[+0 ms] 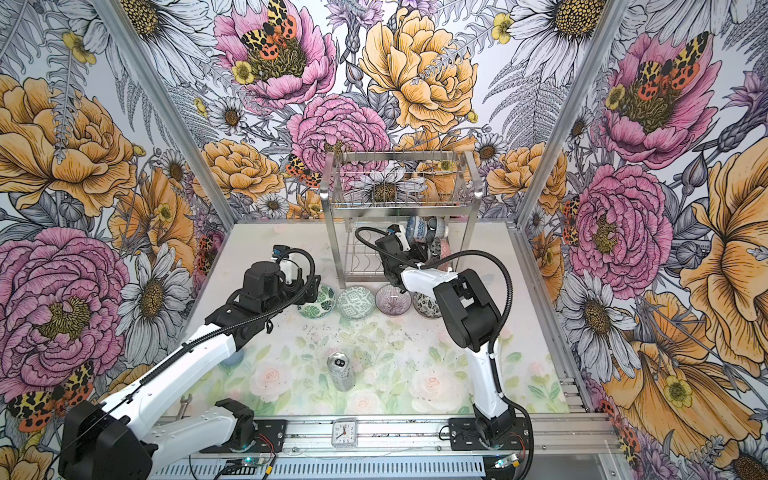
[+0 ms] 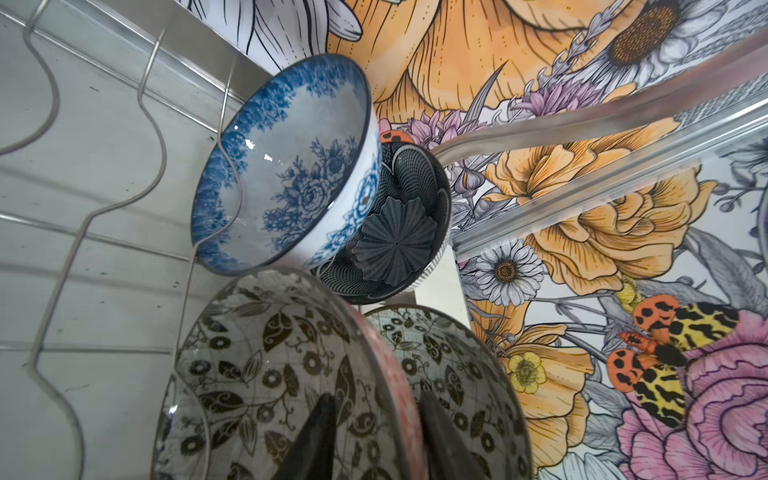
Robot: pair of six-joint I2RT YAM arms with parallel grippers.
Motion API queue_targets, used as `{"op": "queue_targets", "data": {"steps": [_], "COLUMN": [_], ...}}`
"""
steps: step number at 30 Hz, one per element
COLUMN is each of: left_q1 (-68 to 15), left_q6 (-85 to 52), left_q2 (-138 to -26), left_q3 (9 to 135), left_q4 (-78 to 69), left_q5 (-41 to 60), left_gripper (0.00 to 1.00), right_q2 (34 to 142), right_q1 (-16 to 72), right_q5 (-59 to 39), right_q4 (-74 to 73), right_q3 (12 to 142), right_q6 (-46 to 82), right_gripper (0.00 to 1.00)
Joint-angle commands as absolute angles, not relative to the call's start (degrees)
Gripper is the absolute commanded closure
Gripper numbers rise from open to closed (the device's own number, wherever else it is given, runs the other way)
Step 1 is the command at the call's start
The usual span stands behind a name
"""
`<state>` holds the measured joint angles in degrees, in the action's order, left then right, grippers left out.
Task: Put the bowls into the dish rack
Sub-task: 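Lower the black-leaf bowl upright into the rack beside the matching bowl, then open right gripper and draw back while left gripper moves over monstera bowl, then lower left gripper onto the green monstera-leaf bowl rim and close it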
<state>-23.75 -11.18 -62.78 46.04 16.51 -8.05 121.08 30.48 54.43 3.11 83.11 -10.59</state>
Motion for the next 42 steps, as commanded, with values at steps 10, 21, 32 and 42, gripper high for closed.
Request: {"op": "queue_targets", "data": {"steps": [10, 21, 32, 42], "left_q1": [-22.59, -20.43, -18.9, -15.23], "left_q6": [-12.64, -16.21, -21.88, -25.03], "left_q2": [-61.66, -62.26, -63.52, -65.26], "left_q3": [45.92, 45.51, 41.09, 35.04], "left_q4": [16.04, 18.66, 18.88, 17.97], "left_q5": [-6.5, -5.49, -2.57, -0.22], "left_gripper": [0.02, 0.01, 0.01, 0.01], "right_q2": [110.91, 95.78, 82.66, 80.15], "right_q1": [31.35, 31.38, 31.82, 31.86], "right_q5": [46.57, 30.99, 24.58, 25.44], "right_q4": [6.62, 7.81, 7.71, 7.8], "right_q3": [80.49, 70.46, 59.57, 56.44], "right_q6": [-6.53, 2.17, 5.27, 6.89], "right_gripper": [0.29, 0.0, 0.0, 0.0]}}
